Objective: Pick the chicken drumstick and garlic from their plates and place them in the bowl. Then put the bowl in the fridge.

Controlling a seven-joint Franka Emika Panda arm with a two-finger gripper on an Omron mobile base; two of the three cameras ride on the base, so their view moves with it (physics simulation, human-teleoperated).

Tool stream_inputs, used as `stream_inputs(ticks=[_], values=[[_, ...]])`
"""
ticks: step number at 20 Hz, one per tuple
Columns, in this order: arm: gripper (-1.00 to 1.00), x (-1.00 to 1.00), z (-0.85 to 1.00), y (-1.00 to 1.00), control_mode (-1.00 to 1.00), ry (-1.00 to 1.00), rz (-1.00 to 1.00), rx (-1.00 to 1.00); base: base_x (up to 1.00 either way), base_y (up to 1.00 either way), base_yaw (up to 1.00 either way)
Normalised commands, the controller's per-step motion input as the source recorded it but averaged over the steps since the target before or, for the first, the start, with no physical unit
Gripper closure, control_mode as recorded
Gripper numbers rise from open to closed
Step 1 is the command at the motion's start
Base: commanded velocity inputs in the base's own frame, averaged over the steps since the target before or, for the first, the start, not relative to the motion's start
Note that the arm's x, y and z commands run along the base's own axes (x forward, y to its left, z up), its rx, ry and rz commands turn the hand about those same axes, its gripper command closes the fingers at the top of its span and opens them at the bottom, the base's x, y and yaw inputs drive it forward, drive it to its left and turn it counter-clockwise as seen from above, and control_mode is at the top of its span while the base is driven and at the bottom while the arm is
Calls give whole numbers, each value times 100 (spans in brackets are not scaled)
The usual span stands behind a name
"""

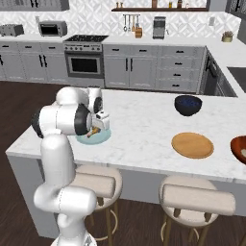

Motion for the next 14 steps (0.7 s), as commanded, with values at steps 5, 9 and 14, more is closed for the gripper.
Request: stream_inputs(ticks=[5,9,14], values=[[100,-100,100,-29,-100,-44,-18,1,0,0,0],[100,-99,100,-21,-100,-12,-24,2,0,0,0],[100,-84,100,-11,-100,9,-23,0,0,0,0]])
